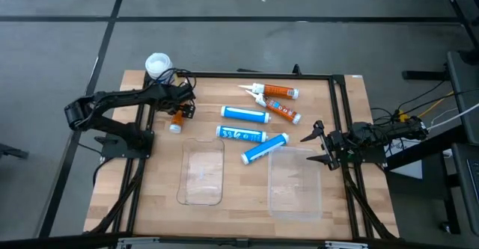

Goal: Pick & place silicon tubes, Sealant and Lysol wipes
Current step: Put the left orange sealant into the left transparent bin

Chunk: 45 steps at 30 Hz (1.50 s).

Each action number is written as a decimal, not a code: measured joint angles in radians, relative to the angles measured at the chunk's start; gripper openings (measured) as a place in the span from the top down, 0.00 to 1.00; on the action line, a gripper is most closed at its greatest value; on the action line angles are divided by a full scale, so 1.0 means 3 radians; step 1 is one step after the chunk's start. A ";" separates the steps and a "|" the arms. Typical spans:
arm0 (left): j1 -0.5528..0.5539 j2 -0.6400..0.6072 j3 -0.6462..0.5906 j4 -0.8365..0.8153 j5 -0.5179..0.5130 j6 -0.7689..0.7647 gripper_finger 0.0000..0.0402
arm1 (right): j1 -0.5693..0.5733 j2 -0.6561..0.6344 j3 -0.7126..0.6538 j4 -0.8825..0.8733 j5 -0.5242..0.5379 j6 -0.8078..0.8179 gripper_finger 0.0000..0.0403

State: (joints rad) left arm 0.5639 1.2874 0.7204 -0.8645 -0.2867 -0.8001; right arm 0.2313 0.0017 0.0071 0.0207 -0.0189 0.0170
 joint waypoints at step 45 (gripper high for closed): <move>0.0113 0.0580 -0.0201 0.0628 0.0253 0.0312 0.49 | 0.0000 0.0000 0.0000 0.0000 -0.0001 0.0000 0.20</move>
State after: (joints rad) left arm 0.5979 1.4612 0.6601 -0.6762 -0.2108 -0.7066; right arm 0.2312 0.0017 0.0071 0.0208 -0.0193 0.0170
